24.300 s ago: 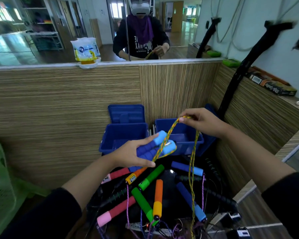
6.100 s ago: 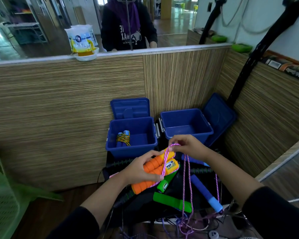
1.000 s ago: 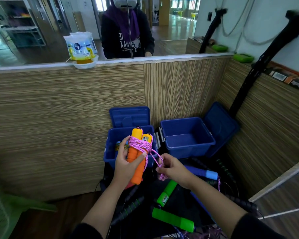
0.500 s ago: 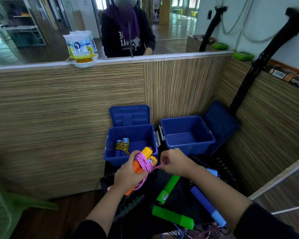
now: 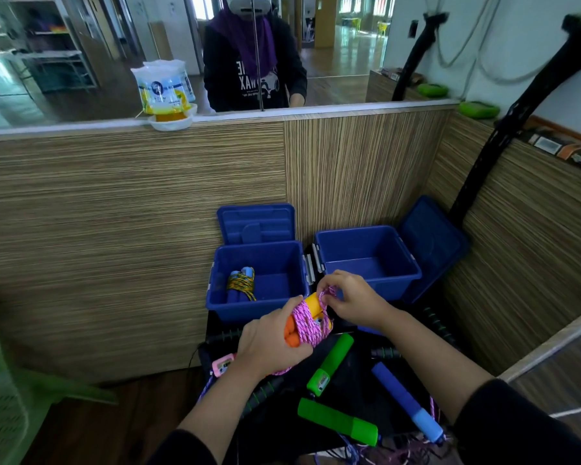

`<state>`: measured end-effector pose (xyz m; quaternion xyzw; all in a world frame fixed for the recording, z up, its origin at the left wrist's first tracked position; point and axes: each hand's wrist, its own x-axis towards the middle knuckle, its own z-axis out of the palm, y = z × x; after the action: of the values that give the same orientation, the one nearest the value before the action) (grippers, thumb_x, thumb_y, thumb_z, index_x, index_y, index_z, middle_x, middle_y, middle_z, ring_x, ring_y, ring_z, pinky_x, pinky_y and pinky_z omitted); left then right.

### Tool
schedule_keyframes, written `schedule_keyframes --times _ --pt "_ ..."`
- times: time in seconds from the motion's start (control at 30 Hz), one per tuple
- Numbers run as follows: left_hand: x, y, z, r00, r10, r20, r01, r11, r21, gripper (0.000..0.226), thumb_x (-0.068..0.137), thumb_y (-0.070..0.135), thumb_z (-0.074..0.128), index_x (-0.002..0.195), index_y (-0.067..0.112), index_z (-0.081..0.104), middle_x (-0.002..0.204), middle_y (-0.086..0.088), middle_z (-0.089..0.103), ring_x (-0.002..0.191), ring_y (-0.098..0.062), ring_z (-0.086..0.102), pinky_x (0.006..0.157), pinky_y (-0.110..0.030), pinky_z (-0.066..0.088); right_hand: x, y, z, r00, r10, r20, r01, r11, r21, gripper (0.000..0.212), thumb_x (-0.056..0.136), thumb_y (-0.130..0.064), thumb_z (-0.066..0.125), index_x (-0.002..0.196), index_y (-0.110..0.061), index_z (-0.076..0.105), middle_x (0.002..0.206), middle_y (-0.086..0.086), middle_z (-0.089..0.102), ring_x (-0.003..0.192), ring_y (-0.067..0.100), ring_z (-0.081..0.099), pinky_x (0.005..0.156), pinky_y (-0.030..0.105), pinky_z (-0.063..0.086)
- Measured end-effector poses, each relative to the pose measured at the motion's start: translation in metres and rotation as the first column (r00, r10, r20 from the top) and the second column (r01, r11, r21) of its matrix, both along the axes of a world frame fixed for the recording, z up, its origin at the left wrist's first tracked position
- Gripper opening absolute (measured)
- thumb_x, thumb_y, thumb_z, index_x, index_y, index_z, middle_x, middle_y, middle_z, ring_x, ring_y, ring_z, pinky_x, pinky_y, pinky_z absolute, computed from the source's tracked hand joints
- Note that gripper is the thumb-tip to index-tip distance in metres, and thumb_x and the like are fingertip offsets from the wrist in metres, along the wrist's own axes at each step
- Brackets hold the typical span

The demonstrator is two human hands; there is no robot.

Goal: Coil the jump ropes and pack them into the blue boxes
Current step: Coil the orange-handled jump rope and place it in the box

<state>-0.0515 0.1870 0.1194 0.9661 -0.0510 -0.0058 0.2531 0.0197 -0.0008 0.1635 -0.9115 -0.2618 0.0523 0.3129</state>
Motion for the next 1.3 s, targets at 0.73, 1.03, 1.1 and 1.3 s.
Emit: schedule_keyframes --times 0.73,1.03,1.1,1.3 --pt "-0.007 -0.004 -0.005 0.997 -0.075 0.027 0.076 0.995 -0.058 0.076 0.076 0.083 0.040 0.136 0.067 -0.004 0.125 0.014 0.054 0.107 -0.013 0.059 0.091 -0.036 0.048 -0.008 0.003 -0.014 0.894 -0.224 -0.388 0.395 0.805 0.444 0.016 0.074 -0.017 0.079 0.089 -0.016 0.075 0.080 0.001 0.069 0.079 0.014 0.067 0.072 0.027 0.056" --pt "-0.007 -0.001 -0.007 0.997 -0.075 0.026 0.076 0.997 -0.032 0.063 0.076 0.085 0.026 0.128 0.076 -0.008 0.104 0.009 0.048 0.087 -0.019 0.058 0.080 -0.040 0.049 -0.012 0.011 -0.014 0.903 -0.286 -0.322 0.413 0.785 0.461 0.003 0.080 -0.018 0.073 0.078 -0.017 0.072 0.073 -0.007 0.070 0.070 0.006 0.066 0.067 0.023 0.054" --pt "-0.007 0.000 -0.008 0.997 -0.076 0.022 0.076 0.997 -0.027 0.062 0.079 0.082 0.030 0.130 0.074 -0.005 0.105 0.011 0.050 0.088 -0.016 0.059 0.081 -0.039 0.050 -0.010 0.011 -0.015 0.904 -0.273 -0.330 0.407 0.789 0.460 0.005 0.083 -0.018 0.070 0.081 -0.015 0.074 0.074 -0.005 0.070 0.073 0.009 0.067 0.072 0.028 0.055" --pt "-0.012 0.001 -0.010 0.998 -0.062 0.014 0.063 0.994 -0.085 0.061 0.083 0.077 0.040 0.131 0.074 0.003 0.110 0.016 0.054 0.092 -0.009 0.060 0.085 -0.035 0.050 -0.002 0.007 -0.029 0.899 -0.201 -0.388 0.358 0.848 0.390 0.012 0.089 -0.019 0.064 0.090 -0.011 0.073 0.084 0.009 0.073 0.084 0.024 0.070 0.085 0.047 0.055"
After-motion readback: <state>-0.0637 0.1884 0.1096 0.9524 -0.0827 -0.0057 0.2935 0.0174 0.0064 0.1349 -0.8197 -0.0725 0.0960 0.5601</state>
